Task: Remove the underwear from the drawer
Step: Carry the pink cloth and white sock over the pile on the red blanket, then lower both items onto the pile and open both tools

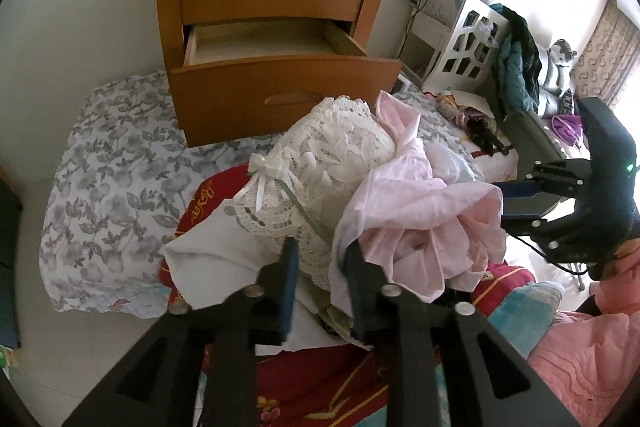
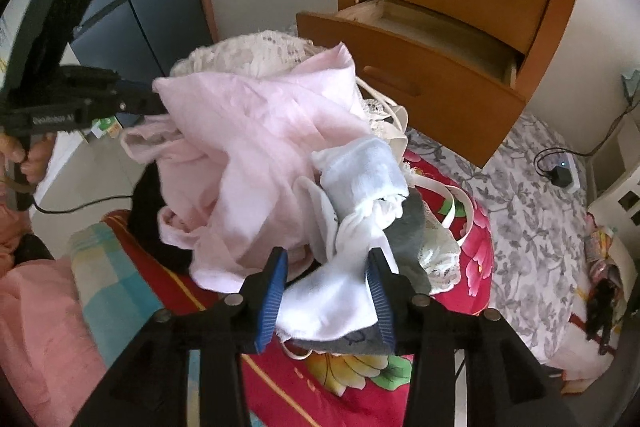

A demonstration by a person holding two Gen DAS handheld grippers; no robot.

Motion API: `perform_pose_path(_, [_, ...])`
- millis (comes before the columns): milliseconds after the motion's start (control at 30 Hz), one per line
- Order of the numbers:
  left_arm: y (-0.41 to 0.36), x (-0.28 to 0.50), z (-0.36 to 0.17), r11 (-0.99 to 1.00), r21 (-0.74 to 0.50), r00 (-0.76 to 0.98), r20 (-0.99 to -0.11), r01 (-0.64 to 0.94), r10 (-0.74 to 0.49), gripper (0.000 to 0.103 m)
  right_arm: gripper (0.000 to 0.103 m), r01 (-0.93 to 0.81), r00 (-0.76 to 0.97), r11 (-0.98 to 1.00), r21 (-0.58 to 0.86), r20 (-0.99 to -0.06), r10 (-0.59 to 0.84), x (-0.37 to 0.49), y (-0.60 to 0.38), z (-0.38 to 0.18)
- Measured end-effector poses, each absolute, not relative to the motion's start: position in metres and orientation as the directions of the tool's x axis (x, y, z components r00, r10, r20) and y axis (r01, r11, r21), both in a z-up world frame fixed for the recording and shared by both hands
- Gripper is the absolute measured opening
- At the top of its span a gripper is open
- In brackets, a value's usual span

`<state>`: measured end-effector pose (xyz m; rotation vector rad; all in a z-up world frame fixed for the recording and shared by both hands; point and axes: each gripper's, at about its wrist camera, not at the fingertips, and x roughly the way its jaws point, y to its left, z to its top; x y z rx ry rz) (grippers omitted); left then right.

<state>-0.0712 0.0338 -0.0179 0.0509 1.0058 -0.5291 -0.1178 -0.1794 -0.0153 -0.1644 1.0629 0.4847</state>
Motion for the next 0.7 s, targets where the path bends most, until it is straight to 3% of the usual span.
perform_pose_path(100, [0.036,-0.075,-0.011,0.874,-0.194,0.434,-0.807,0.445,-0.4,0.034,0.053,-0.446,0.417,0.888,0.114,-0.851,0.319,-0.124,-0.19,-0.003])
perform_pose_path(200, [0.038,-0.079,-0.004,0.881,-0.181,0.455,-0.8,0.438,-0.391,0.047,0.054,-0.422,0.439,0.9,0.11,-0.844,0.31,-0.132,-0.202,0.004])
perform_pose_path(333, [0.036,-0.087,0.008,0.88,-0.162,0.485,-0.782,0.447,-0.391,0.055,0.059,-0.372,0.436,0.919,0.132,-0.849,0.298,-0.141,-0.221,0.001])
perform_pose_path(467, [0.03,-0.09,0.01,0.877,-0.145,0.489,-0.783,0.458,-0.385,0.073,0.062,-0.357,0.405,0.923,0.144,-0.866,0.292,-0.15,-0.227,-0.012])
perform_pose_path(600, [0.017,-0.095,0.006,0.866,-0.11,0.48,-0.795,0.488,-0.371,0.08,0.065,-0.358,0.374,0.917,0.174,-0.874,0.312,-0.15,-0.226,-0.023])
perform_pose_path(700, [0.012,-0.096,0.003,0.862,-0.106,0.472,-0.8,0.496,-0.37,0.082,0.072,-0.367,0.375,0.914,0.175,-0.871,0.317,-0.15,-0.222,-0.025])
